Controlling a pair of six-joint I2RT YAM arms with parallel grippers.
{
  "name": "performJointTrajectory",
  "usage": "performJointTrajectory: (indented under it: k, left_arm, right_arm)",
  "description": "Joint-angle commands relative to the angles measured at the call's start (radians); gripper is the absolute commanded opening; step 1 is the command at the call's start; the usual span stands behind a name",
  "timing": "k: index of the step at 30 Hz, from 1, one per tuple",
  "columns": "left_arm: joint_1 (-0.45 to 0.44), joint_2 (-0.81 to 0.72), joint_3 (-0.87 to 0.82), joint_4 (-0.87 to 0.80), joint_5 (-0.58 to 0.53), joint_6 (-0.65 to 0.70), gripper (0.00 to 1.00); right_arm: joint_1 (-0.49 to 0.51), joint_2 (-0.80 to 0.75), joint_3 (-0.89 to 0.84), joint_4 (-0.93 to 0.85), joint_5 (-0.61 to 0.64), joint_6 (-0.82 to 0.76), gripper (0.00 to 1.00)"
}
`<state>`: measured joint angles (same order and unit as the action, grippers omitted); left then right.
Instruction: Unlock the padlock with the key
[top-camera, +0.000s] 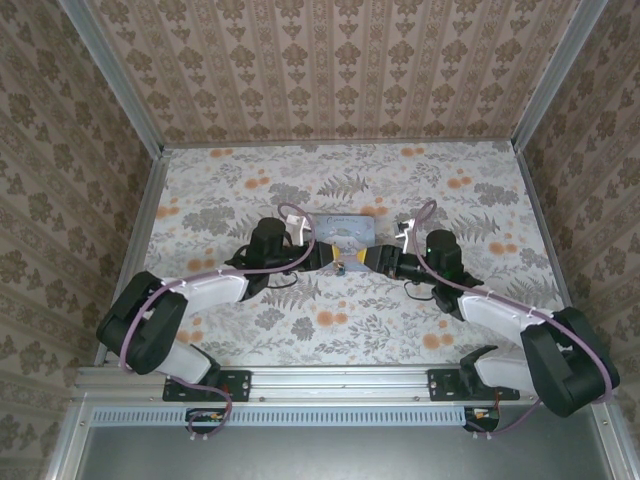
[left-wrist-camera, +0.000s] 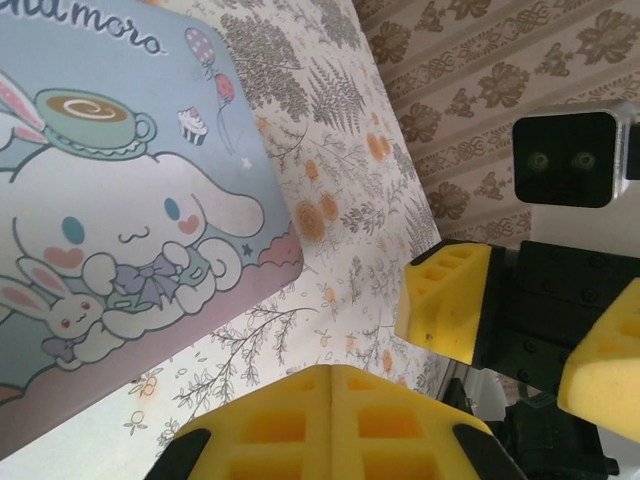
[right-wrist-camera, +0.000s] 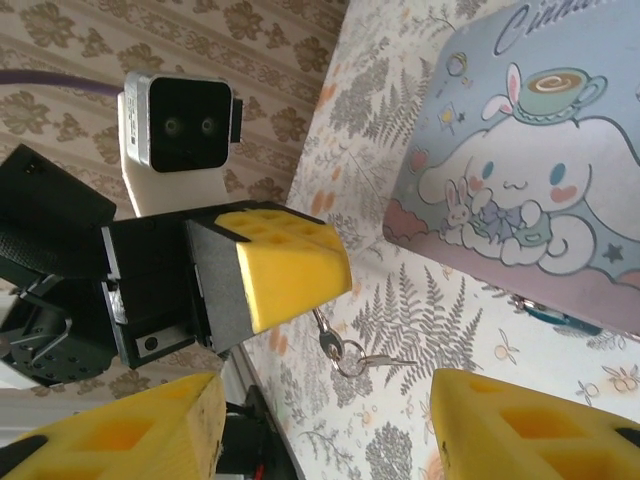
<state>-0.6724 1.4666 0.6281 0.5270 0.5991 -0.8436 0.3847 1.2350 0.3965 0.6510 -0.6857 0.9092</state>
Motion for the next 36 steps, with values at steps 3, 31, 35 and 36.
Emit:
performJointTrajectory:
  k: [3,31,35,36]
  left_arm:
    - [0.001,-0.025,0.001,0.108,-0.010,-0.021,0.00]
    - [-0.028,-0.026,-0.027,0.223,-0.075,-0.112,0.00]
    - [-0.029,-0.026,-0.023,0.216,-0.079,-0.109,0.00]
    - [-0.030,-0.026,-0.022,0.215,-0.080,-0.108,0.00]
  right_arm:
    - [0.039,0.072,-0.021,0.240,0.060,0.097,0.55]
    - [0.129,0.270,0.042,0.441,0.085,0.139,0.37]
    - [0.129,0.282,0.041,0.449,0.077,0.141,0.32]
    - [0.129,0.285,0.041,0.451,0.074,0.141,0.30]
